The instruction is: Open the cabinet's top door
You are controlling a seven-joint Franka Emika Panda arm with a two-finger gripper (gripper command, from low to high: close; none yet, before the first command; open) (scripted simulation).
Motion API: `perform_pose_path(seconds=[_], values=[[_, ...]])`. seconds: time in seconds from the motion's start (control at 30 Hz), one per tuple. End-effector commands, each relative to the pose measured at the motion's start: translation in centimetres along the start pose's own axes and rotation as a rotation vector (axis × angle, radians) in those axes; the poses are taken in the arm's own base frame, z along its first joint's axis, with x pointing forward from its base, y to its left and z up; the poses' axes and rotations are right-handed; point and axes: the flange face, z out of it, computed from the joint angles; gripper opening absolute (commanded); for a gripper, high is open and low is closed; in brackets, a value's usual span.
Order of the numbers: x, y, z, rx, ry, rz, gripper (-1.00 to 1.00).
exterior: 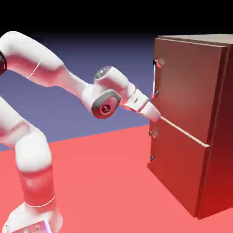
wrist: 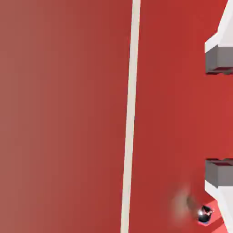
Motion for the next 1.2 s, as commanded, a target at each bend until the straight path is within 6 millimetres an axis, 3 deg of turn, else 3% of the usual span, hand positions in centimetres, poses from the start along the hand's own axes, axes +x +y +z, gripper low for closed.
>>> perform_pose_path(seconds=[0.0,0.33,0.67,0.93,1.17], values=[[0.5,-0.2,-0.7,0.008,0.014,0.016,0.0],[3.0,-1.9,-7.5,0.103,0.147,0.141,0.0],[2.3,-4.2,-12.4,0.217,0.265,0.201,0.0],[0.1,-6.5,-13.9,0.307,0.35,0.2,0.0],[-2.4,-8.4,-13.0,0.378,0.417,0.169,0.0]])
